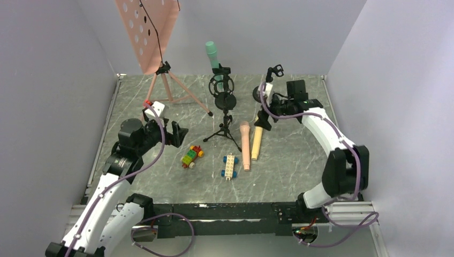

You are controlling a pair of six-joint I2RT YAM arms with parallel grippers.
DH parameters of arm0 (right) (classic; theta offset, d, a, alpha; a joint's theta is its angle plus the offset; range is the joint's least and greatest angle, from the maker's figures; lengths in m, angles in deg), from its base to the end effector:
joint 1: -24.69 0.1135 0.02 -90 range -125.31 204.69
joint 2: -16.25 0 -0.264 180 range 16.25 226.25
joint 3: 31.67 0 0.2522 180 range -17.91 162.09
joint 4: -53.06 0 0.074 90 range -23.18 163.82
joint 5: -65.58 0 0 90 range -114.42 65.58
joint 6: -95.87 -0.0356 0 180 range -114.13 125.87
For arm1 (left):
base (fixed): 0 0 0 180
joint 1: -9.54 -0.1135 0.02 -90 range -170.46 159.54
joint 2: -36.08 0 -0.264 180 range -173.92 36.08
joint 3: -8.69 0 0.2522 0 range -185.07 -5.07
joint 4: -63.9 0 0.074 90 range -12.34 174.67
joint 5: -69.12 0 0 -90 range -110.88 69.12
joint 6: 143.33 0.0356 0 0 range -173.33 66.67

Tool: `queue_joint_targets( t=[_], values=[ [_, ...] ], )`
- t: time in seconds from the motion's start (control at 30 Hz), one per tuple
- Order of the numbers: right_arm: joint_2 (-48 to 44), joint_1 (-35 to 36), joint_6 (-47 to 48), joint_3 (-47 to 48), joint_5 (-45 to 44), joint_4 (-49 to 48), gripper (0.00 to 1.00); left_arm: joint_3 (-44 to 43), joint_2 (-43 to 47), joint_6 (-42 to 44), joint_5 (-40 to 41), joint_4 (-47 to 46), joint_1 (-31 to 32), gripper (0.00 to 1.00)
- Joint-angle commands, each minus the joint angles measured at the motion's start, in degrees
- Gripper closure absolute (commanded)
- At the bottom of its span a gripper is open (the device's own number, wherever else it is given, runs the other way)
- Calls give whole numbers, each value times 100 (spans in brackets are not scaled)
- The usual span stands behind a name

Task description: Attach the microphones to the stand

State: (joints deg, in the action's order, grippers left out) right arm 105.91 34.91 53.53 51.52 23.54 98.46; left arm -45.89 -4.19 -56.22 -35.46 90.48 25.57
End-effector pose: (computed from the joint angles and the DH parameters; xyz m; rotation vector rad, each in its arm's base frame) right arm 0.3195 0.0845 0.2721 -1.3473 1.7445 0.6762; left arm 0.1599 -0.0553 0.3234 0.3886 1.7592 -0.4635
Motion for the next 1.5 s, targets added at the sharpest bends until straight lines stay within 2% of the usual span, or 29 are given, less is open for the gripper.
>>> queue_joint_targets(
  t=[0.0,0.1,0.17,0.23,0.3,0.5,0.53,0.6,0.73,0.93,1.47],
  values=[
    [-646,-299,-3441,-234,-2254,-1362,0,-282,-389,-668,-724,-239,-28,1],
    [-407,-432,-3713,-157,-956,-729,0,-301,-565,-977,-823,-208,-25,1],
    [-550,-426,-4161,-650,-774,-1367,1,-277,-519,-1236,-682,-131,-21,1],
    [-906,-418,-4636,-1408,-1357,-2318,3,-129,-352,-1617,-591,-181,29,1],
    [-968,-427,-5024,-1641,-1925,-2505,5,95,-165,-1958,-300,-269,332,1],
    [-413,-305,-6230,-1645,-3001,-2530,11,332,-87,-2565,2775,79,2714,1],
    [-282,-194,-6350,-1594,-3250,-2475,11,337,-151,-2647,3095,167,3044,1],
    [-2,97,-6596,-1412,-3869,-2287,10,323,-284,-2742,3478,258,3282,1],
    [600,597,-7012,-902,-4967,-1846,6,303,-451,-2733,3615,159,3395,1],
    [794,700,-7207,-1001,-5515,-1881,7,357,-435,-2681,3630,88,3420,1],
    [1267,771,-7451,-1029,-5381,-1836,35,560,-142,-2697,3626,91,3417,1]
  ],
)
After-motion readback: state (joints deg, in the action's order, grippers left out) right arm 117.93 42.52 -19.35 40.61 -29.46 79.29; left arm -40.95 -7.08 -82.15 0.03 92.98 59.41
